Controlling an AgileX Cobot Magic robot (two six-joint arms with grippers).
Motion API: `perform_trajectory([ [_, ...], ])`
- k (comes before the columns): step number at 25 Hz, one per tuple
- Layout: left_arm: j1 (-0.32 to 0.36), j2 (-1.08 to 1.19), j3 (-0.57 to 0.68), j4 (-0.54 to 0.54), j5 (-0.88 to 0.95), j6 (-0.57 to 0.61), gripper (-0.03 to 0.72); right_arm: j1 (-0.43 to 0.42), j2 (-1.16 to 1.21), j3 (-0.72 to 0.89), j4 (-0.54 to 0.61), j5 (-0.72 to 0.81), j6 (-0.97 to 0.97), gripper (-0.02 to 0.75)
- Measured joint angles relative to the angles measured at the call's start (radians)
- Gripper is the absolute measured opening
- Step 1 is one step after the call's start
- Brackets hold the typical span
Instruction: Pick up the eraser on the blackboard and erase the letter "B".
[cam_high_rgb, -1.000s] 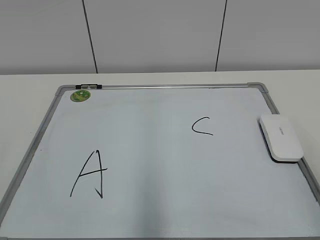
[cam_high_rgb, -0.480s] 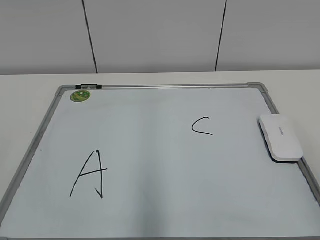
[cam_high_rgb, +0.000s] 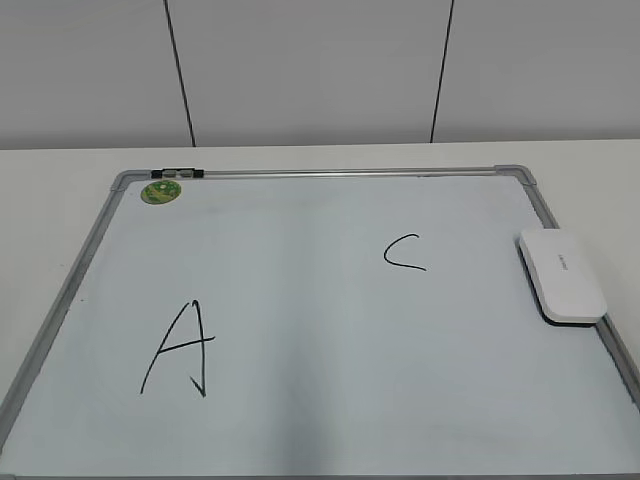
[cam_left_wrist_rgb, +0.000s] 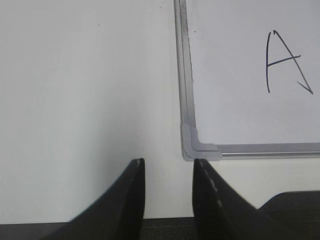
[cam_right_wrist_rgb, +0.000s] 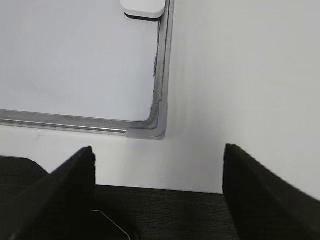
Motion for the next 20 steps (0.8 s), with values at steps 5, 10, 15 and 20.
perform_trajectory([
  [5, 0.0, 0.0, 0.0, 0.0, 0.0, -0.001, 0.244, 0.0, 0.0, 0.0, 0.0, -0.005, 0.0, 0.588],
  [10, 0.0, 0.0, 0.0, 0.0, 0.0, -0.002, 0.243, 0.0, 0.0, 0.0, 0.0, -0.006, 0.0, 0.588],
  [15, 0.0, 0.0, 0.0, -0.001, 0.0, -0.002, 0.242, 0.0, 0.0, 0.0, 0.0, -0.007, 0.0, 0.588],
  [20, 0.0, -0.026, 0.0, -0.001, 0.0, -0.002, 0.241, -0.009, -0.012, 0.0, 0.0, -0.007, 0.002, 0.588],
])
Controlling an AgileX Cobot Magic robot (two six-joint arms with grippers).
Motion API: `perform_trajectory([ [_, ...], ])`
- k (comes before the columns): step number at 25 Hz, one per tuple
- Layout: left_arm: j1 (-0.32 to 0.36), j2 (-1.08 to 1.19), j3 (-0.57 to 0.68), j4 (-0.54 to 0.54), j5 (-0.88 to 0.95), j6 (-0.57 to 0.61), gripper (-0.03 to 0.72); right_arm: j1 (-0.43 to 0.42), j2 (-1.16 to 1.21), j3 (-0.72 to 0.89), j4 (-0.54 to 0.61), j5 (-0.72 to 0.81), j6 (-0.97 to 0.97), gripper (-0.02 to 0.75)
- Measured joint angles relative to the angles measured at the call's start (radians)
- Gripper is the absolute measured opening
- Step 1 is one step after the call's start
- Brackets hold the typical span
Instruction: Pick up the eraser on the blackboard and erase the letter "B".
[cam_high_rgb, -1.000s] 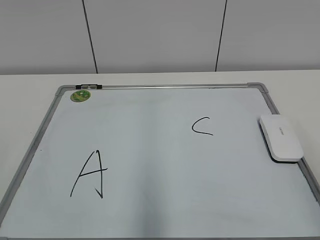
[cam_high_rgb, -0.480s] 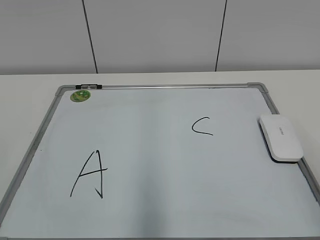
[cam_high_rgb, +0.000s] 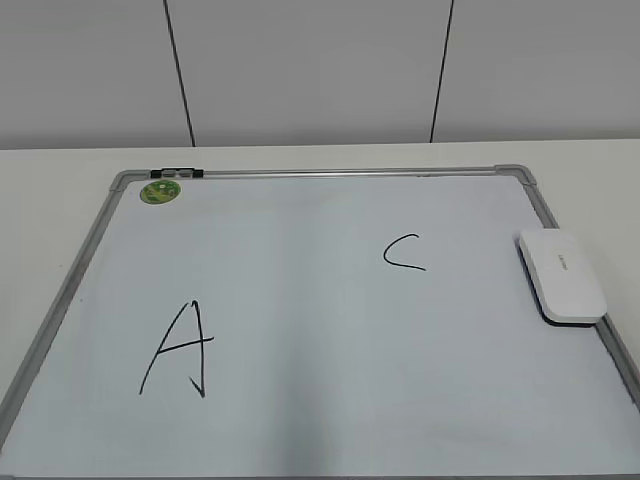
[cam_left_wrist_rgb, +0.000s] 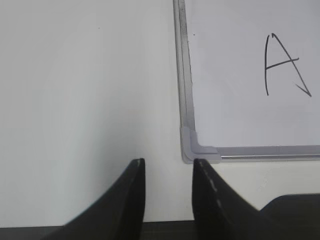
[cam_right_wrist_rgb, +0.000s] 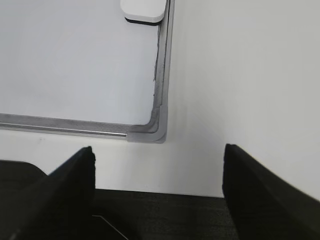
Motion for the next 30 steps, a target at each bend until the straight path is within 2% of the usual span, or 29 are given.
perform_trajectory([
  [12, 0.012, -0.219, 0.0, 0.0, 0.002, 0.0, 0.241, -0.163, -0.258, 0.0, -0.004, -0.001, 0.0, 0.588],
  [30, 0.014, -0.219, 0.0, 0.0, 0.002, 0.0, 0.241, -0.174, -0.299, 0.0, -0.009, 0.002, 0.0, 0.587],
])
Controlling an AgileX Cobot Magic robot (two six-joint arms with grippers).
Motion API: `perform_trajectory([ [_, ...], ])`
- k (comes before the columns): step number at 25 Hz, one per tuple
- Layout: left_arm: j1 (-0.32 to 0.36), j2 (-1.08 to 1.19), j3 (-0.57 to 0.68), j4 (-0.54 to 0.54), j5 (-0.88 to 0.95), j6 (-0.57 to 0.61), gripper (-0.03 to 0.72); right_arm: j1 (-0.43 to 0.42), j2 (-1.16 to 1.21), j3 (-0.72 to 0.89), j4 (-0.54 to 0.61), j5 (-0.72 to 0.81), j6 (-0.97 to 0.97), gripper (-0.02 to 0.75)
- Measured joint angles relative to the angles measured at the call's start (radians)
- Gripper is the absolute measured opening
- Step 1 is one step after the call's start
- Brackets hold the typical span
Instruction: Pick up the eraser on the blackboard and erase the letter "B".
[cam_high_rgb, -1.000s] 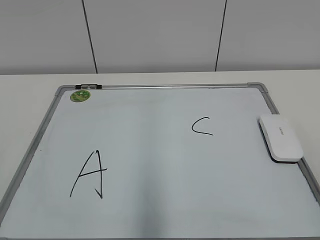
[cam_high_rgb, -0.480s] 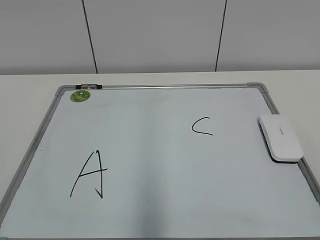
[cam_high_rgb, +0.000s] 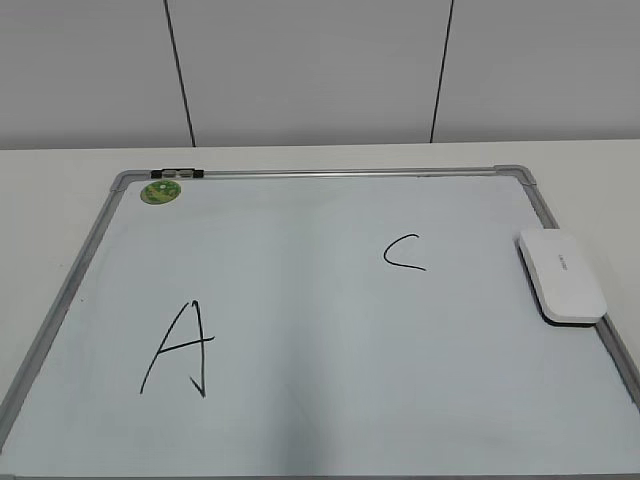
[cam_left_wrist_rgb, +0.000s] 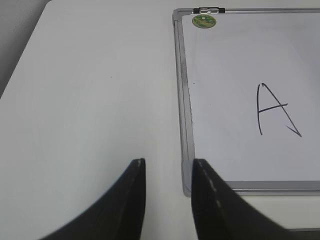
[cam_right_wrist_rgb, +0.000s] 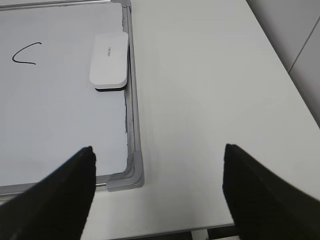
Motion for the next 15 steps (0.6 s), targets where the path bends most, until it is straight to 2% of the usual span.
perform_trajectory([
  [15, 0.0, 0.0, 0.0, 0.0, 0.0, 0.0, 0.241, 0.0, 0.0, 0.0, 0.0, 0.0, 0.0, 0.587],
])
